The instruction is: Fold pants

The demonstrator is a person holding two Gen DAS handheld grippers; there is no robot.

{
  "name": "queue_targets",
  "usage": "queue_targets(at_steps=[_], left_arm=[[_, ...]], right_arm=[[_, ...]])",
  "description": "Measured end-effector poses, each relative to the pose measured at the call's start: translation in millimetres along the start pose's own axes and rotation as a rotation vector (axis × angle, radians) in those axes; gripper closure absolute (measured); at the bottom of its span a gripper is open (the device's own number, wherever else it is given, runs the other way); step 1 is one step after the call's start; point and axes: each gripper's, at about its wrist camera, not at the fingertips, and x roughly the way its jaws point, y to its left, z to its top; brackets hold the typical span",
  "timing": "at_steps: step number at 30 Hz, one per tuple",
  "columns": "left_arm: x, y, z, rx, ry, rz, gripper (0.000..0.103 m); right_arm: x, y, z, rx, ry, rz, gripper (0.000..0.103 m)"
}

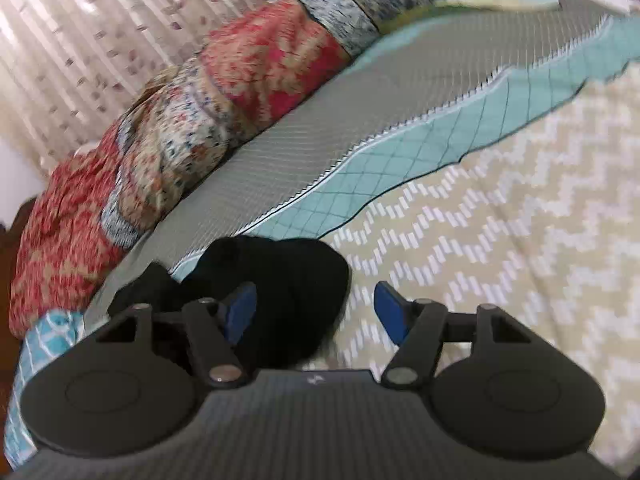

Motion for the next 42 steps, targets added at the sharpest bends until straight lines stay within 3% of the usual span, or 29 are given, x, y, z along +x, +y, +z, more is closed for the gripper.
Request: queue_targets(at_steps=[2,3,5,6,7,12,15,18,21,24,26,28,29,32,34,40,42], left_arm=[[19,-6,7,0.005,0.012,-0.004,0.063],[26,-8,10,0.000,0.037,-0.009,0.070],[26,-11,15,-0.017,0.058,-0.019,0.087],[21,-13,19,-0.002,0.053,-0.020,0.089],[8,-14,26,0.019,0.031,-0.023,0.090],[-88,-5,73,0.041,-0.180,-0.052,0.094],[-148,-7,92,0.073,-0.299,-0.050,0.095],[-180,-17,102,0.121,-0.360,-0.035,0.095],[-184,-19,99,0.138,-0.379,0.000,0.095],[-153,-18,89,0.134,-0.275,0.045,0.091],[-125,-18,75,0.170,-0.188,0.126,0.078],[-110,-12,58,0.181,-0.159,0.208,0.070],[-107,-1,50,0.170,-0.143,0.209,0.065],[-108,27,31,0.081,-0.089,0.184,0.056],[-107,43,24,0.033,-0.044,0.162,0.052],[-94,73,-14,-0.112,0.068,0.034,0.020],[-78,76,-22,-0.141,0.109,-0.006,0.019]], right_arm=[[23,1,-3,0.037,0.029,0.013,0.033],[37,2,-7,0.053,0.052,0.023,0.033],[58,8,-14,0.072,0.112,0.050,0.065],[52,15,-17,0.062,0.132,0.039,0.079],[47,24,-15,0.034,0.125,0.018,0.085],[-39,43,40,-0.019,-0.084,0.150,0.086],[-114,61,64,-0.128,-0.263,0.195,0.086],[-182,74,74,-0.240,-0.434,0.194,0.086],[-228,67,81,-0.277,-0.548,0.159,0.086],[-226,55,82,-0.302,-0.540,0.065,0.082],[-213,38,73,-0.321,-0.496,-0.052,0.072],[-203,13,56,-0.330,-0.474,-0.171,0.046],[-196,4,49,-0.319,-0.457,-0.217,0.044],[-194,-44,21,-0.251,-0.388,-0.272,0.045],[-188,-57,7,-0.197,-0.348,-0.293,0.045],[-191,-78,-35,-0.053,-0.263,-0.328,0.045],[-186,-82,-38,-0.016,-0.236,-0.325,0.045]])
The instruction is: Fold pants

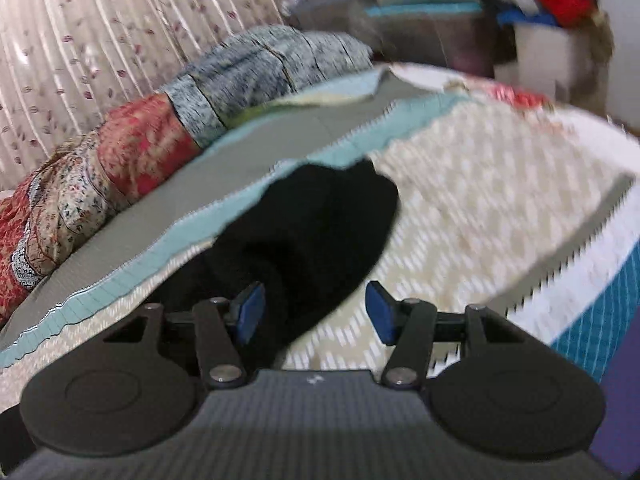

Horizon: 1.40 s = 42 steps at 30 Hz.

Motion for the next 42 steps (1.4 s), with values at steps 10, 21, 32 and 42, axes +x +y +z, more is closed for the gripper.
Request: queue_targets(at_steps=[10,21,32,42], left_arm=[[-1,-14,8,-0.062,-0.009,-0.079,0.096],[-90,-49,76,-0.061,-0.258,-0.211,0.096],[-84,-45,81,-0.046,-0.250,-0.235,0.096],[-67,-106,168,0.039,-0.246,-0.231,0.096]], right_arm=[[9,30,7,-0.090,-0.057,0.049,0.044],[45,86,0,-0.080,0.194,0.348,0.044],[88,40,-54,0.370,0.535,0.413,0.035],[126,124,130,0.319,0.146,0.474,0.093]])
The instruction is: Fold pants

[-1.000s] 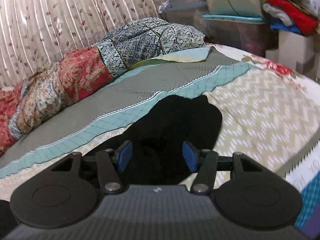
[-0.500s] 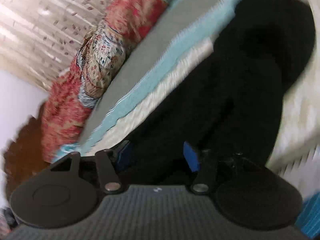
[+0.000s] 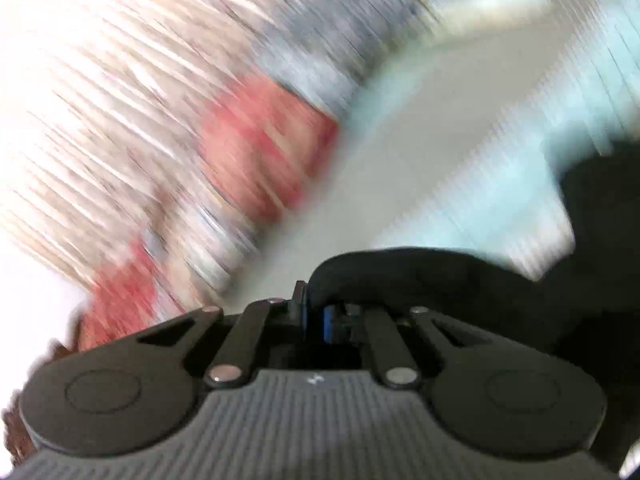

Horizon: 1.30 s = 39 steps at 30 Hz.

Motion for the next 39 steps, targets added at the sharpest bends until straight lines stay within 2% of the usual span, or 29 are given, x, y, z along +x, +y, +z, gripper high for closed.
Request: queue_targets(at_steps=[3,5,7,9,13,16,18,20,21,22,23,24,25,27,28,30,31,32,33,35,37,39], left_arm=[[-14,-43,29,0.063,-0.099,-0.075,0.096],[-37,-64,30,0.125,-0.181,-0.136,0.096],[-57,-66,19,0.162,-0.229,-0.159,0.096],[-63,-53,-1,0.160,-0.210,-0.134,0.096],[-49,14,-63,0.057,-0.050,-0.025,0.096],[-27,74,-123,-0.049,0.113,0.106,0.096],[-15,103,-150,-0.111,0.196,0.187,0.096],[-4,122,-174,-0.143,0.250,0.259,0.094],[-1,127,-180,-0.159,0.262,0.275,0.094],[0,129,-183,-0.171,0.264,0.282,0.093],[-3,130,-187,-0.176,0.251,0.276,0.091],[-7,128,-188,-0.176,0.234,0.267,0.089],[-14,126,-188,-0.167,0.215,0.252,0.084],[-24,123,-185,-0.143,0.179,0.259,0.068],[-29,122,-184,-0.130,0.161,0.274,0.060],[-36,122,-182,-0.115,0.125,0.295,0.053],[-38,123,-182,-0.118,0.120,0.297,0.046],[-36,125,-183,-0.130,0.124,0.295,0.037],[-34,127,-184,-0.141,0.132,0.289,0.034],[-25,125,-189,-0.152,0.164,0.270,0.024],[-16,123,-199,-0.155,0.203,0.253,0.021],[-6,121,-213,-0.156,0.240,0.240,0.020]], right_arm=[[-63,77,49,-0.078,-0.184,0.216,0.093],[-111,105,58,-0.135,-0.256,0.334,0.093],[-155,110,52,-0.186,-0.285,0.389,0.093],[-182,94,33,-0.212,-0.271,0.396,0.093],[-204,16,-27,-0.164,-0.153,0.308,0.093],[-206,-58,-94,-0.121,-0.068,0.121,0.093],[-204,-102,-139,-0.053,-0.018,0.007,0.093],[-189,-137,-178,0.001,0.069,-0.143,0.093],[-185,-152,-192,-0.002,0.110,-0.215,0.089],[-184,-161,-202,-0.019,0.144,-0.280,0.092],[-189,-167,-207,-0.035,0.153,-0.289,0.093],[-198,-170,-206,-0.027,0.144,-0.265,0.089],[-207,-167,-202,-0.025,0.138,-0.271,0.078],[-222,-154,-192,-0.103,0.082,-0.285,0.064],[-230,-146,-187,-0.165,0.037,-0.302,0.062],[-228,-132,-177,-0.273,-0.026,-0.309,0.061],[-228,-120,-174,-0.330,-0.043,-0.293,0.060],[-215,-115,-163,-0.377,-0.044,-0.278,0.059],[-201,-106,-160,-0.436,-0.038,-0.261,0.055],[-170,-78,-162,-0.559,-0.015,-0.238,0.044],[-128,-63,-160,-0.674,0.013,-0.208,0.035],[-85,-54,-149,-0.750,0.049,-0.195,0.033]])
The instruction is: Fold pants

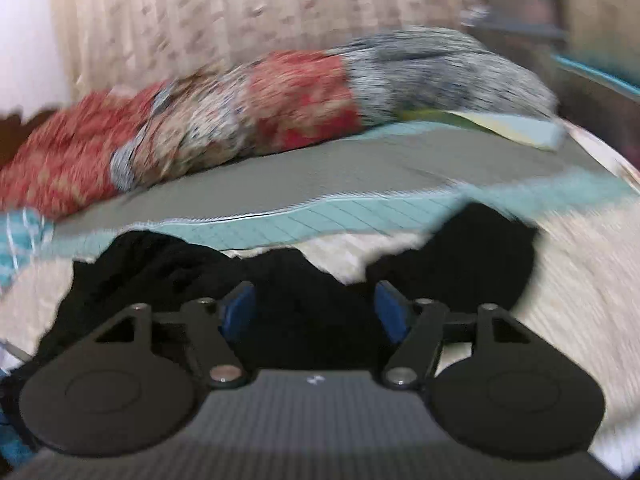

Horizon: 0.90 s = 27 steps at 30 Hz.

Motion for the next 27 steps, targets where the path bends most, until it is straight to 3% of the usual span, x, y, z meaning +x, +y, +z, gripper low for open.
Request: queue_targets(at_steps=[4,6,8,9,10,11,14,18,22,24,27], left_arm=[[10,-10,-23,0.036,0.008,0.009,0.020],[11,-18,-29,0.072,-0.005,0.038,0.020],[12,-23,-30,0.086,-0.005,0.054,0.025],[12,-25,-30,0.090,-0.006,0.057,0.030],[13,-26,-29,0.094,-0.003,0.053,0.044],[15,-27,-28,0.090,0.006,0.047,0.056],[20,-28,-24,0.079,0.027,0.033,0.075],[20,-31,-26,0.087,0.023,0.042,0.082],[21,-25,-29,0.055,0.034,0.043,0.083],[20,-22,-30,0.042,0.035,0.042,0.082],[19,-20,-30,0.023,0.037,0.042,0.073]], right_arm=[[86,17,22,-0.130,0.145,0.003,0.024],[112,17,20,-0.152,0.251,-0.013,0.026],[130,14,16,-0.137,0.325,-0.003,0.059],[126,16,17,-0.136,0.313,-0.009,0.080],[117,17,19,-0.121,0.273,-0.015,0.089],[107,20,25,-0.090,0.229,-0.004,0.089],[54,4,44,0.050,0.078,0.050,0.095],[-32,-53,57,0.258,-0.172,0.002,0.096],[-117,-134,31,0.463,-0.382,-0.202,0.096],[-144,-167,7,0.542,-0.415,-0.295,0.096],[-163,-209,-40,0.688,-0.351,-0.394,0.096]])
